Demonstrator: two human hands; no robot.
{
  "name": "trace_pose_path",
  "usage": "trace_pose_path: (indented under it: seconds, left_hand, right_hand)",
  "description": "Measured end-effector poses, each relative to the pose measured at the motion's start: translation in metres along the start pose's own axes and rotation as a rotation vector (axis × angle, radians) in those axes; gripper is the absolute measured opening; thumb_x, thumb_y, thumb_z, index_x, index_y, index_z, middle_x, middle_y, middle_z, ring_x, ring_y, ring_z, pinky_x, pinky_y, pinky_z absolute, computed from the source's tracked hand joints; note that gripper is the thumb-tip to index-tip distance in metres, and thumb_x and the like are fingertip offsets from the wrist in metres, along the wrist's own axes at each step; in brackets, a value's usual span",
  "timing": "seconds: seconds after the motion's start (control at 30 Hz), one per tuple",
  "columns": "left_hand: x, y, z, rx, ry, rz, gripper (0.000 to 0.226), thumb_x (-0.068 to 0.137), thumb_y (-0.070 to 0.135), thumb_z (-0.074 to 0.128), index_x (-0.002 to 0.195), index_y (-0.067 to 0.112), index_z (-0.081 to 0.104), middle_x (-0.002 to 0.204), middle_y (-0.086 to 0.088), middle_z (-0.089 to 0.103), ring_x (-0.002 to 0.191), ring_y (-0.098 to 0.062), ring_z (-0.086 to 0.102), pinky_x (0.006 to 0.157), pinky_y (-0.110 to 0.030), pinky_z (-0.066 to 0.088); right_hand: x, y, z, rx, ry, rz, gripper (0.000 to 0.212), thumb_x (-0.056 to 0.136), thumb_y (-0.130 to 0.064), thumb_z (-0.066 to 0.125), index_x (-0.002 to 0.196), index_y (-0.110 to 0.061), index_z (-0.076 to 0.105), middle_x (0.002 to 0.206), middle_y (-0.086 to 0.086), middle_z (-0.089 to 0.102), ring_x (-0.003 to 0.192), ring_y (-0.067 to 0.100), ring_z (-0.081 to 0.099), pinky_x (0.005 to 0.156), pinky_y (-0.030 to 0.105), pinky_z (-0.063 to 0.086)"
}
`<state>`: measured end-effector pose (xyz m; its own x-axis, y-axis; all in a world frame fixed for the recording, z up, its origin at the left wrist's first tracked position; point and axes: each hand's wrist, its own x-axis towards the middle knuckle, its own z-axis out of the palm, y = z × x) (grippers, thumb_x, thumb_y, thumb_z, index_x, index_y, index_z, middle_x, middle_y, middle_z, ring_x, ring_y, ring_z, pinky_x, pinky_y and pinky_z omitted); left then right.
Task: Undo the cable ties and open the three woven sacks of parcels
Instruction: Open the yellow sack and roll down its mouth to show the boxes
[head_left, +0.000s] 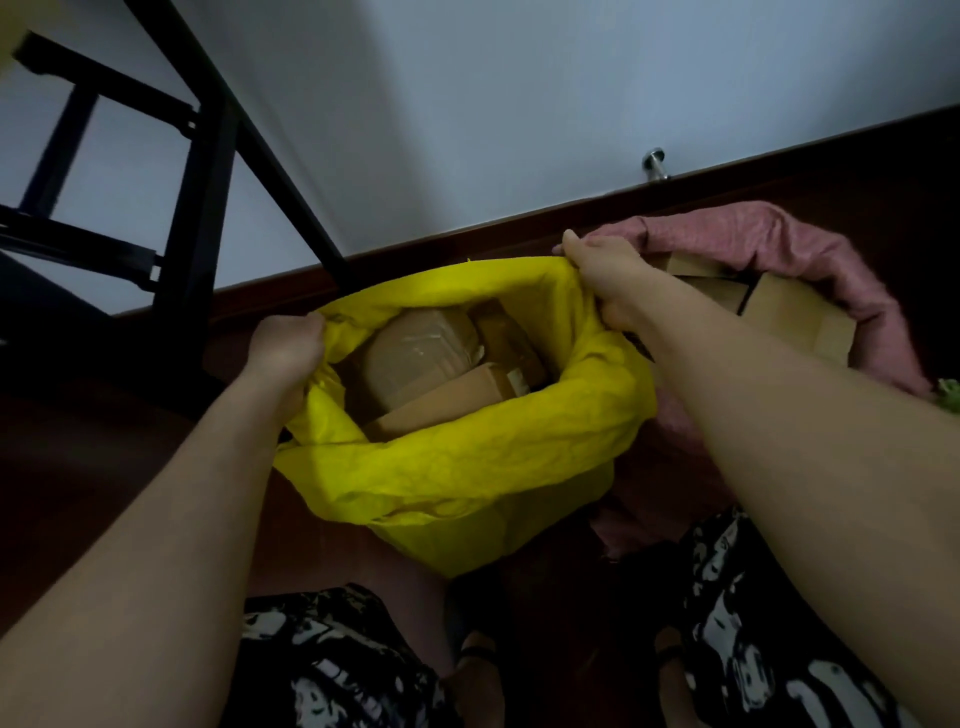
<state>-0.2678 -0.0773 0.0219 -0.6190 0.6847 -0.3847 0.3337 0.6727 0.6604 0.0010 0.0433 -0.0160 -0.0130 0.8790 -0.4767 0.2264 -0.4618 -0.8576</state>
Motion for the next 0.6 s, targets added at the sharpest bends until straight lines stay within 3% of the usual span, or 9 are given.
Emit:
trace_pose_path:
  seconds: [0.07, 0.13, 0.23, 0.33, 0.4, 0.43, 0.5, 0.6]
  left_hand:
    - [-0.003, 0.0, 0.004, 0.028, 0.019, -0.001, 0.034, 0.096, 0.026, 0.043, 0.066, 0.011, 0.047, 0.07, -0.01, 0.047, 0.069, -0.026, 0.049, 0.07, -0.035, 0.039]
    - [-0.006, 0.003, 0.006, 0.045, 0.039, -0.003, 0.036, 0.097, 0.025, 0.041, 0.064, 0.011, 0.043, 0.067, -0.007, 0.044, 0.063, -0.024, 0.045, 0.068, -0.034, 0.038]
    - [-0.006, 0.005, 0.008, 0.049, 0.055, -0.008, 0.036, 0.098, 0.026, 0.04, 0.065, 0.01, 0.044, 0.07, -0.008, 0.047, 0.07, -0.026, 0.05, 0.077, -0.038, 0.042]
    - [-0.006, 0.005, 0.009, 0.062, 0.077, -0.01, 0.036, 0.099, 0.026, 0.038, 0.072, 0.004, 0.046, 0.074, -0.01, 0.048, 0.075, -0.027, 0.049, 0.078, -0.036, 0.039]
    - [-0.005, 0.005, 0.011, 0.052, 0.091, -0.025, 0.035, 0.1, 0.027, 0.037, 0.076, 0.002, 0.045, 0.074, -0.009, 0.046, 0.074, -0.027, 0.048, 0.077, -0.035, 0.037]
    - [-0.006, 0.006, 0.012, 0.058, 0.103, -0.027, 0.038, 0.1, 0.027, 0.037, 0.071, 0.004, 0.042, 0.072, -0.008, 0.043, 0.067, -0.025, 0.045, 0.076, -0.033, 0.035]
    - [-0.004, 0.005, 0.012, 0.061, 0.134, -0.03, 0.041, 0.101, 0.026, 0.035, 0.065, 0.007, 0.037, 0.068, -0.007, 0.04, 0.066, -0.027, 0.043, 0.076, -0.032, 0.033]
    - [0.001, 0.001, 0.005, 0.06, 0.187, -0.028, 0.04, 0.101, 0.025, 0.034, 0.08, -0.006, 0.049, 0.08, -0.013, 0.049, 0.1, -0.038, 0.052, 0.082, -0.036, 0.037]
  right_hand:
    - [-0.005, -0.007, -0.014, -0.043, -0.131, 0.005, 0.033, 0.097, -0.043, 0.049, 0.103, -0.015, 0.066, 0.112, 0.011, 0.065, 0.105, 0.027, 0.062, 0.091, 0.044, 0.053]
    - [-0.019, -0.017, -0.029, -0.18, -0.231, 0.015, 0.049, 0.089, -0.06, 0.051, 0.112, -0.018, 0.063, 0.109, 0.007, 0.066, 0.103, 0.027, 0.063, 0.086, 0.044, 0.055]
    - [-0.041, -0.022, -0.043, -0.593, -0.249, -0.015, 0.068, 0.072, -0.078, 0.056, 0.112, -0.023, 0.056, 0.102, 0.005, 0.063, 0.092, 0.025, 0.062, 0.074, 0.038, 0.054]
    - [-0.064, -0.016, -0.035, -1.038, -0.257, -0.01, 0.07, 0.078, -0.064, 0.063, 0.118, -0.007, 0.055, 0.118, 0.016, 0.058, 0.097, 0.03, 0.061, 0.075, 0.041, 0.055]
    - [-0.065, -0.008, -0.025, -1.124, -0.186, -0.068, 0.063, 0.088, -0.046, 0.063, 0.128, 0.002, 0.052, 0.123, 0.019, 0.058, 0.106, 0.032, 0.061, 0.085, 0.039, 0.053]
    - [-0.062, -0.005, -0.024, -1.088, -0.157, -0.077, 0.056, 0.092, -0.04, 0.06, 0.126, 0.003, 0.054, 0.119, 0.019, 0.06, 0.103, 0.031, 0.062, 0.085, 0.037, 0.052]
    - [-0.049, -0.001, -0.027, -0.751, -0.145, 0.014, 0.046, 0.095, -0.033, 0.058, 0.123, 0.003, 0.058, 0.111, 0.017, 0.063, 0.098, 0.031, 0.062, 0.081, 0.039, 0.054]
    - [-0.038, 0.001, -0.028, -0.119, -0.18, 0.164, 0.04, 0.099, -0.023, 0.051, 0.133, -0.001, 0.052, 0.13, 0.018, 0.058, 0.107, 0.03, 0.059, 0.087, 0.04, 0.049]
